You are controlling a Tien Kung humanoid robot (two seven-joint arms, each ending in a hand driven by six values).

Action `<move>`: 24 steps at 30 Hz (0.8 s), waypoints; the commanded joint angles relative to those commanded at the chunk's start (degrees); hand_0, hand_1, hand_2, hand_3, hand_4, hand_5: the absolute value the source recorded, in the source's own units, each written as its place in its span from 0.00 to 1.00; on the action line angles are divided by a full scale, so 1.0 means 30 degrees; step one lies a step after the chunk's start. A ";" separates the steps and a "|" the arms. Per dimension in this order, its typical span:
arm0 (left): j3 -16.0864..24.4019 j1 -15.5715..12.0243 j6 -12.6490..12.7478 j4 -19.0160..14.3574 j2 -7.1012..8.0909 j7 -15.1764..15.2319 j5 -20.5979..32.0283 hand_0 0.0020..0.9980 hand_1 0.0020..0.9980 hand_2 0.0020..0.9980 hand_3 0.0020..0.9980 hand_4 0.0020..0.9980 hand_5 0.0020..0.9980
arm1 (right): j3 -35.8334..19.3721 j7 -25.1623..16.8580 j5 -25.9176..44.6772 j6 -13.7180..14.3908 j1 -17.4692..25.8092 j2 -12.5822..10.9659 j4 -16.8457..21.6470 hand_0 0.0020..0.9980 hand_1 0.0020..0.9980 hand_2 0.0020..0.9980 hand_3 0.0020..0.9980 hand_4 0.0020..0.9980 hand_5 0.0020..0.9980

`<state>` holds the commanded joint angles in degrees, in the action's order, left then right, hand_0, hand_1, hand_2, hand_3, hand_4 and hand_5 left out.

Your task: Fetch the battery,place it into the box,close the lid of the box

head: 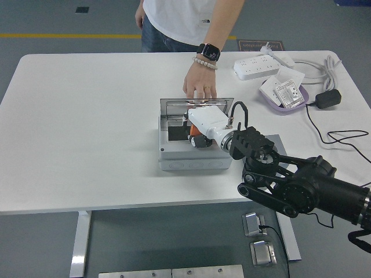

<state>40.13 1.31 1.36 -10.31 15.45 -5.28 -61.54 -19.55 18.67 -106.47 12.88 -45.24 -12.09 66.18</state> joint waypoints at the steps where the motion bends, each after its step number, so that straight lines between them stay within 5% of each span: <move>1: -0.0022 0.0005 0.0000 0.0000 0.0004 0.0007 0.0023 0.40 0.56 0.51 0.48 0.00 0.00 | 0.0035 0.0001 -0.0014 0.0019 -0.0027 0.0032 0.0035 0.11 0.21 0.24 0.26 0.00 0.00; 24: 0.0024 -0.0051 -0.0050 0.0000 0.0039 -0.0090 -0.0151 0.40 0.57 0.51 0.48 0.00 0.00 | 0.0553 -0.0095 0.0171 -0.0123 -0.0432 0.0502 0.0323 0.13 0.20 0.20 0.24 0.00 0.00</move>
<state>40.21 1.15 1.21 -10.31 15.56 -5.55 -61.99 -17.89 18.38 -105.96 12.51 -46.53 -10.59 67.15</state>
